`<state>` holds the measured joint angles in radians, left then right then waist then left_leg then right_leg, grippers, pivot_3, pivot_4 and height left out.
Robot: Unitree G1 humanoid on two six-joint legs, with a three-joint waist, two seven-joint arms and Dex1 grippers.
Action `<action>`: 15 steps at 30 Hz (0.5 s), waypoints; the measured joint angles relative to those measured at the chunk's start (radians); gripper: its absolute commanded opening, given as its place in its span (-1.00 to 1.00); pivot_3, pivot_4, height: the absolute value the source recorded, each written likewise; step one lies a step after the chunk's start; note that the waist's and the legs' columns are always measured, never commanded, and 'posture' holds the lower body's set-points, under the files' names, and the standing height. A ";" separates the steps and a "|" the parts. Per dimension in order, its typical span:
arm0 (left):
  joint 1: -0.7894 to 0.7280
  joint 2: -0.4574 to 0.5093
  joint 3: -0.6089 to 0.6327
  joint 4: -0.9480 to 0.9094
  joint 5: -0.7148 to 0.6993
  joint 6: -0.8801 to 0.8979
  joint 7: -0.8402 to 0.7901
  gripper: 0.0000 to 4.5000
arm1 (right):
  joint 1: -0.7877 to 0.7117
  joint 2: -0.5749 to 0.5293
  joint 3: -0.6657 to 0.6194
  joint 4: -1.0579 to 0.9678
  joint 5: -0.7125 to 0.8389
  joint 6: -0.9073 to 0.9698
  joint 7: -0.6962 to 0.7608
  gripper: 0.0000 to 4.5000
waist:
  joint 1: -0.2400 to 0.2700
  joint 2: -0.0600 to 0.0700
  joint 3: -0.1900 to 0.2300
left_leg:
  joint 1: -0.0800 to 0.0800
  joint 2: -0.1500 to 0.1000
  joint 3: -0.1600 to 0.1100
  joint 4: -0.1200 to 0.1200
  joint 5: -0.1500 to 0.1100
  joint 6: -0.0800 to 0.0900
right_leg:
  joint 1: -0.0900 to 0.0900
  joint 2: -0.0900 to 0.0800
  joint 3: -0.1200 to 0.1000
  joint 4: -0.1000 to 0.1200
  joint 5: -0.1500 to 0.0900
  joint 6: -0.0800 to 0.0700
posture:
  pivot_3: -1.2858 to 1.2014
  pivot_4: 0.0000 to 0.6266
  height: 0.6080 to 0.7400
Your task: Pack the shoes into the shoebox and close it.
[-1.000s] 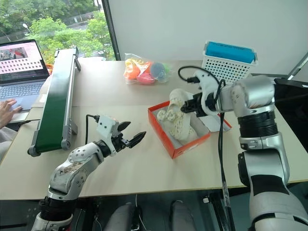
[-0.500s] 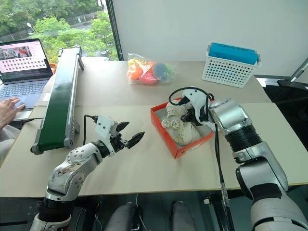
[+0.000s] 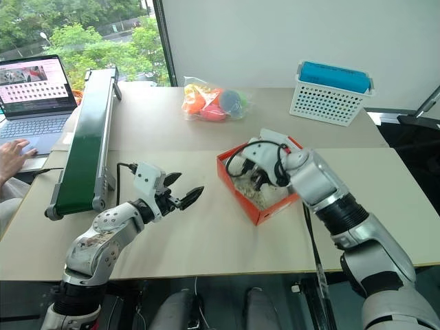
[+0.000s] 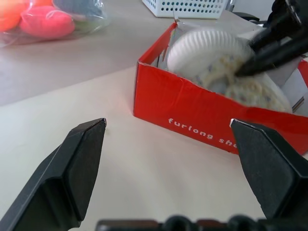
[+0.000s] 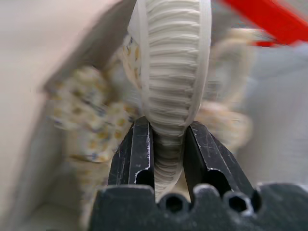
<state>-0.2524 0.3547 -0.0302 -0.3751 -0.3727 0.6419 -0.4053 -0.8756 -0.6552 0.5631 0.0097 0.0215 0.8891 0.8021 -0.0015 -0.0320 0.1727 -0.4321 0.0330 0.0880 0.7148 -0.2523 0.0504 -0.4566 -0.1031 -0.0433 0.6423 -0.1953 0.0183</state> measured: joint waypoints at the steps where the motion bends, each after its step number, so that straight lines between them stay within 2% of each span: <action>1: -0.007 0.000 0.001 0.000 0.000 0.001 0.000 0.96 | 0.000 0.003 0.009 0.000 -0.011 0.000 0.002 -0.71 | 0.000 -0.001 -0.001 | 0.001 0.000 0.000 0.000 0.000 0.000 | 0.001 0.000 0.000 0.000 0.000 0.000 | 0.03 -0.52 0.38; 7: -0.015 -0.002 0.006 0.001 -0.001 0.016 0.000 0.96 | -0.020 0.084 0.018 0.098 -0.057 -0.016 0.029 -0.71 | -0.001 -0.004 -0.004 | 0.005 0.001 0.000 -0.001 0.000 0.000 | 0.004 0.001 0.000 0.000 0.000 0.000 | 0.03 -0.52 0.38; 11: -0.018 -0.002 0.006 0.001 -0.001 0.018 -0.001 0.96 | -0.042 0.158 -0.014 0.235 -0.057 -0.032 0.042 -0.71 | -0.005 -0.006 -0.006 | 0.015 0.001 -0.001 -0.002 -0.001 0.000 | 0.016 0.001 -0.002 -0.003 -0.001 -0.001 | 0.03 -0.52 0.38; 15: -0.018 -0.001 0.005 0.000 0.002 0.018 -0.001 0.96 | -0.090 0.254 -0.125 0.471 -0.046 -0.060 0.025 -0.71 | -0.009 -0.008 -0.009 | 0.018 0.001 -0.001 -0.003 -0.001 0.000 | 0.019 0.001 -0.002 -0.002 -0.001 -0.001 | 0.03 -0.52 0.38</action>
<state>-0.2704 0.3540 -0.0257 -0.3746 -0.3706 0.6600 -0.4061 -0.9654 -0.4010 0.4382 0.4804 -0.0244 0.8291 0.8271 -0.0109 -0.0399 0.1635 -0.4140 0.0343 0.0868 0.7120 -0.2535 0.0500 -0.4381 -0.1024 -0.0456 0.6399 -0.1966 0.0170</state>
